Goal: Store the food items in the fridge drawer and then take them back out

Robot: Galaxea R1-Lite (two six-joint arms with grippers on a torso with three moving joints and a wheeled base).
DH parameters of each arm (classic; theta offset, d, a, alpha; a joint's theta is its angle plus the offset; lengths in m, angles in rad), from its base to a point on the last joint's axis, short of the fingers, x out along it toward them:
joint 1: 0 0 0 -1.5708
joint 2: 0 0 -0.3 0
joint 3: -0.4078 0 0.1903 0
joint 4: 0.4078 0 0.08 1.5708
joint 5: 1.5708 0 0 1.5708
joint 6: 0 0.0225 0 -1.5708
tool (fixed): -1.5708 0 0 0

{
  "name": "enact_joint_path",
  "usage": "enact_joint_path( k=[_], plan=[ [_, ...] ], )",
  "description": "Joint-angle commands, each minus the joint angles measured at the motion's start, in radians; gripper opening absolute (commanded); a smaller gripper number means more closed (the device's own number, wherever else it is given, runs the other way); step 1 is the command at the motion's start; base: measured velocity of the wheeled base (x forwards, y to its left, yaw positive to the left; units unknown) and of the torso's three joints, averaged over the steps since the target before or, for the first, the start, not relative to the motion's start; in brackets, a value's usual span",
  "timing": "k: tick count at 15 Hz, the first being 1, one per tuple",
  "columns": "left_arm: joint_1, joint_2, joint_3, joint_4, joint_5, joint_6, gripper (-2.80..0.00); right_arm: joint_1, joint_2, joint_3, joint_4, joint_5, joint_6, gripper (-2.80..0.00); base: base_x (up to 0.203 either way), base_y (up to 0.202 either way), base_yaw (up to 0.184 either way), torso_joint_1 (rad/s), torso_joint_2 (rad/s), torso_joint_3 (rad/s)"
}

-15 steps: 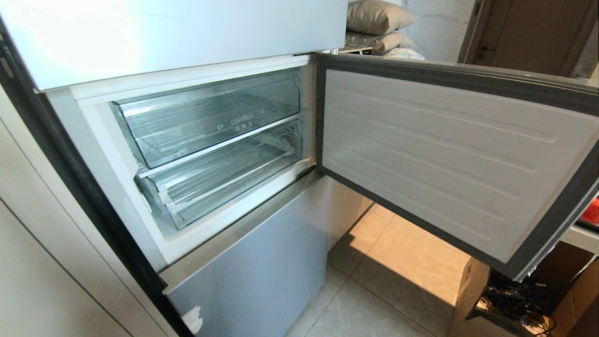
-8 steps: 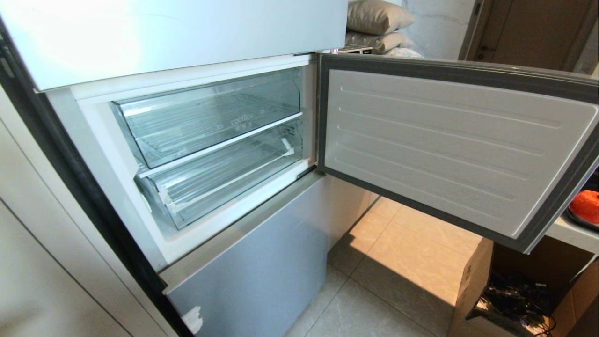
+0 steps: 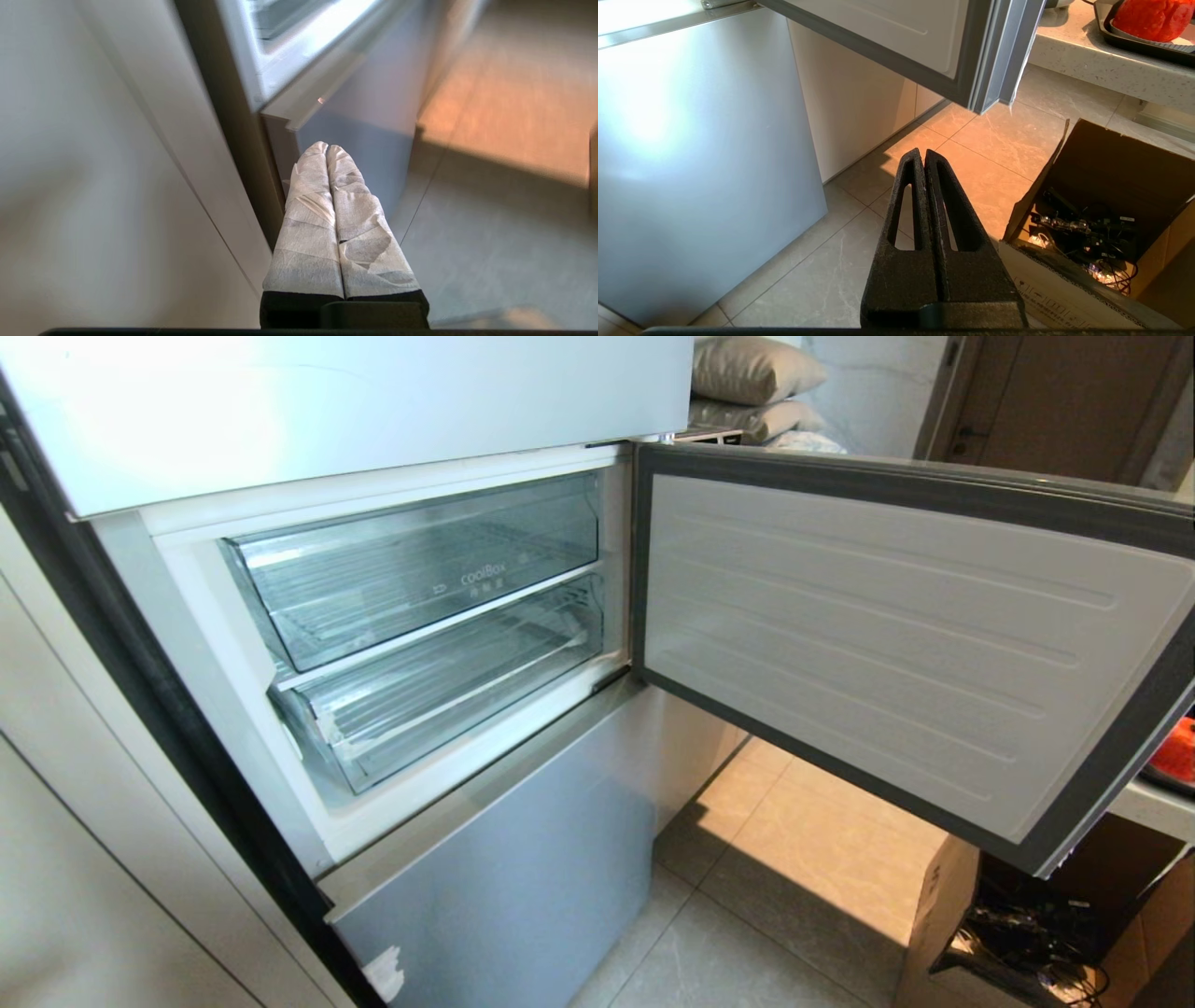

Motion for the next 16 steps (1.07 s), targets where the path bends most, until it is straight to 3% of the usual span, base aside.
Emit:
enact_joint_path(
  k=[1, 6, 16],
  plan=[
    [0.001, -0.032, 0.003, -0.002, 0.025, -0.076, -2.80, 0.000, 0.001, 0.000, 0.000, 0.000, 0.000, -2.80, 0.000, 0.000, 0.000, 0.000, 0.00, 0.000],
    [0.001, -0.032, 0.003, -0.003, 0.027, -0.108, -2.80, 0.000, 0.001, 0.000, 0.000, 0.000, 0.000, -2.80, 0.000, 0.000, 0.000, 0.000, 0.00, 0.000],
    [0.001, -0.032, 0.003, -0.003, 0.027, -0.111, -2.80, 0.000, 0.001, 0.000, 0.000, 0.002, -0.010, -2.80, 0.000, 0.000, 0.000, 0.000, 0.00, 0.000]
  ],
)
